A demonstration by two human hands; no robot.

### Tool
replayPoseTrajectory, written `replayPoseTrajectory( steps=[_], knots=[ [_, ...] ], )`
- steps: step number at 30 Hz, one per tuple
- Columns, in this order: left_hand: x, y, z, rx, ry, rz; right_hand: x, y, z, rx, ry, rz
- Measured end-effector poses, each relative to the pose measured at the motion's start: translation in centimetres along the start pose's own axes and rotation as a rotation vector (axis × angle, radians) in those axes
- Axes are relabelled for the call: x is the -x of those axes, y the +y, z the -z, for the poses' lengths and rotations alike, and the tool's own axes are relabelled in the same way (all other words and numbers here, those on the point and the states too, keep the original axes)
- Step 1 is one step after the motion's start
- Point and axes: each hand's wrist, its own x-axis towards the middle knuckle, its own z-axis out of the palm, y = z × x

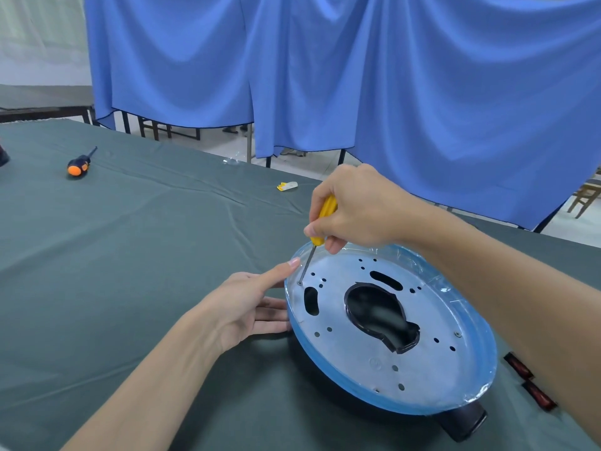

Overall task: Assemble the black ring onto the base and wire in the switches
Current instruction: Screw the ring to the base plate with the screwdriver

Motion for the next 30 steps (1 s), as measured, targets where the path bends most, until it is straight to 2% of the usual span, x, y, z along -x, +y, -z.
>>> replayPoseTrajectory(
  steps=[8, 12, 16, 18, 21, 25, 30],
  knots=[
    [0.2, -0.2, -0.1, 0.016, 0.002, 0.002, -1.0, -1.8, -0.3, 0.089, 0.017, -0.198],
    [0.5, -0.2, -0.1, 0.018, 0.003, -0.011, -0.6, -1.7, 0.2, 0.200, -0.073, -0.215],
    [0.5, -0.3, -0.3, 0.019, 0.020, -0.031, 0.0, -2.2, 1.5, 0.363, -0.245, -0.138],
    [0.6, -0.4, -0.3, 0.018, 0.022, -0.037, 0.0, -2.5, 2.0, 0.496, -0.290, -0.024],
    [0.7, -0.4, -0.4, 0.023, 0.027, -0.045, -0.1, -2.9, 2.3, 0.647, -0.315, 0.197],
    [0.8, -0.4, -0.6, 0.029, 0.038, -0.040, -0.6, -3.3, 1.6, 0.731, -0.304, 0.397],
    [0.7, -0.3, -0.7, 0.036, 0.056, -0.021, -1.7, -3.9, 0.7, 0.729, -0.277, 0.444]
  ],
)
